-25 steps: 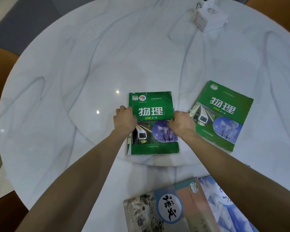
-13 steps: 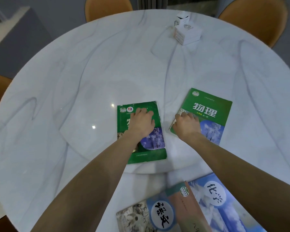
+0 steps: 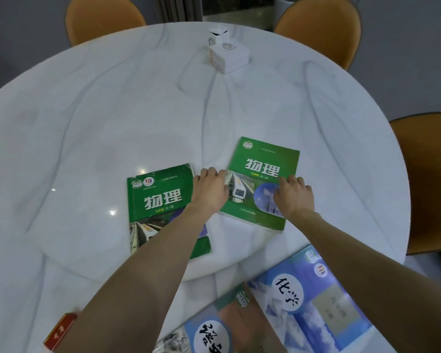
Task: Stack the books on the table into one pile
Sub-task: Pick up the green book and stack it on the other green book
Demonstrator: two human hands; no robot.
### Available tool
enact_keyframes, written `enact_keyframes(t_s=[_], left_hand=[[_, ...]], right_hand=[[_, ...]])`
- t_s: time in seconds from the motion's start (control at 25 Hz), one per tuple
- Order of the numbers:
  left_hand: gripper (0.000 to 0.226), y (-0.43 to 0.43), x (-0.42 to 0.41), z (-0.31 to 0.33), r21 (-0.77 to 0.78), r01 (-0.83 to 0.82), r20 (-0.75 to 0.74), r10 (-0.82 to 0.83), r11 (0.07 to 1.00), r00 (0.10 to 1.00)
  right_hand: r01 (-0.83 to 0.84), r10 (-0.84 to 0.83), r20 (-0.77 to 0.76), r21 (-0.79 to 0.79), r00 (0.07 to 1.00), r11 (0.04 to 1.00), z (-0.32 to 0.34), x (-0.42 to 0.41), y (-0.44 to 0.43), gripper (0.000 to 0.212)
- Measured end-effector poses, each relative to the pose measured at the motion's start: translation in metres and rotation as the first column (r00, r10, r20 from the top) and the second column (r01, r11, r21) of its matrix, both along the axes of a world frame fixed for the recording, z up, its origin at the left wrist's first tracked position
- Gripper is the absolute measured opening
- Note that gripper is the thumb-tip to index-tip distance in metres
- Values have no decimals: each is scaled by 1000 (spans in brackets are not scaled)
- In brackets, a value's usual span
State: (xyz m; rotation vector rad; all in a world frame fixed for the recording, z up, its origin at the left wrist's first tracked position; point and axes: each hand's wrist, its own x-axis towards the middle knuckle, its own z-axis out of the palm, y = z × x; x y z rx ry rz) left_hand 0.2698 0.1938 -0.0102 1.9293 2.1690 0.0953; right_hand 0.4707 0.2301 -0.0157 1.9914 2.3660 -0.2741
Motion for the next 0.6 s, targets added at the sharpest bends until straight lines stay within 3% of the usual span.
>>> enact_keyframes(t_s=[0.4, 0.6], left_hand=[[43, 37, 20, -21, -106, -183, 247, 204, 977, 947], [39, 52, 15, -24, -169, -349, 422, 388, 922, 820]], right_hand=[[196, -213, -254, -91, 943, 976, -22, 15, 11, 34], [377, -449, -456, -244, 768, 894, -26, 11, 20, 32]])
